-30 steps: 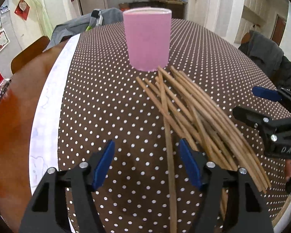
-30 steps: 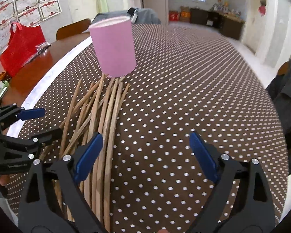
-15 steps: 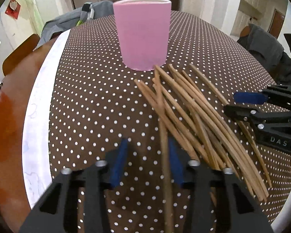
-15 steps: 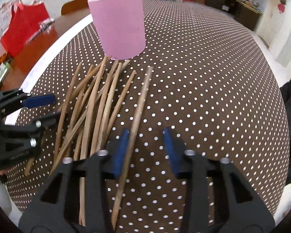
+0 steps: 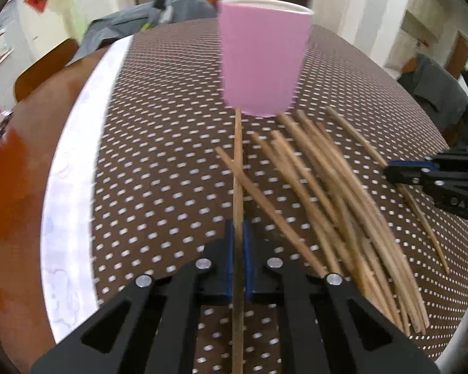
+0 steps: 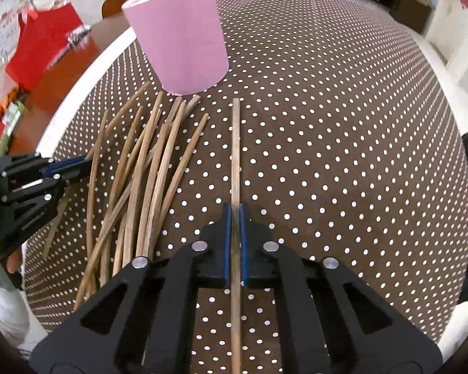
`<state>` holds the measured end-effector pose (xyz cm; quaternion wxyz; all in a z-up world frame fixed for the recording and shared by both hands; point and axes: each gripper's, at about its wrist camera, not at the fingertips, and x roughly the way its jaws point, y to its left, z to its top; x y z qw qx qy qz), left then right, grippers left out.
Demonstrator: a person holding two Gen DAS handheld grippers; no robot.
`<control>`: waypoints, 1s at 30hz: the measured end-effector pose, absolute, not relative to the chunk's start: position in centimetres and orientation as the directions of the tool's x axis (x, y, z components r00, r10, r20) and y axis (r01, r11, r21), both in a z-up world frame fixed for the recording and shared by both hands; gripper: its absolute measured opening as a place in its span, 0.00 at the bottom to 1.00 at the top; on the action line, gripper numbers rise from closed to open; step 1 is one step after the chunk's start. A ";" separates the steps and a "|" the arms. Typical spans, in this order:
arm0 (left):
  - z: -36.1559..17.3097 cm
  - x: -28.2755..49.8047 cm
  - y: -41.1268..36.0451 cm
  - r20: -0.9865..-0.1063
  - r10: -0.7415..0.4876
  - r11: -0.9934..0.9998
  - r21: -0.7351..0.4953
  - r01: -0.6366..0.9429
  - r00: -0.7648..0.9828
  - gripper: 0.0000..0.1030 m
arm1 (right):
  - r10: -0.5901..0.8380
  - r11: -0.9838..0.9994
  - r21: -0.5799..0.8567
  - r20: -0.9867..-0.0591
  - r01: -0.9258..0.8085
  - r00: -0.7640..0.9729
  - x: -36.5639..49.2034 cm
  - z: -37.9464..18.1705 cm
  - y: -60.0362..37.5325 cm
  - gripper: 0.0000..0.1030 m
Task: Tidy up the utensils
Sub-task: 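Lift the wooden stick with the left tool over the pink cup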
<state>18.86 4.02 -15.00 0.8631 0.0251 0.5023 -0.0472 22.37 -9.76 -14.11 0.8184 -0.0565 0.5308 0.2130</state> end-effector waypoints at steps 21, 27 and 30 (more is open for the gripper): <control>-4.3 17.8 6.2 -0.450 -0.220 0.963 -0.241 0.120 0.865 0.06 | 0.554 0.832 0.313 -0.514 -0.458 0.655 23.3 -3.9 -12.9 0.06; -1.5 20.5 4.3 -0.260 -0.263 0.952 -0.227 0.206 0.929 0.06 | 0.599 0.797 0.344 -0.350 -0.496 0.721 23.8 -0.9 -9.9 0.06; -0.4 22.4 4.1 -0.186 -0.267 0.944 -0.249 0.218 0.946 0.06 | 0.605 0.787 0.362 -0.292 -0.499 0.741 24.2 0.1 -9.5 0.06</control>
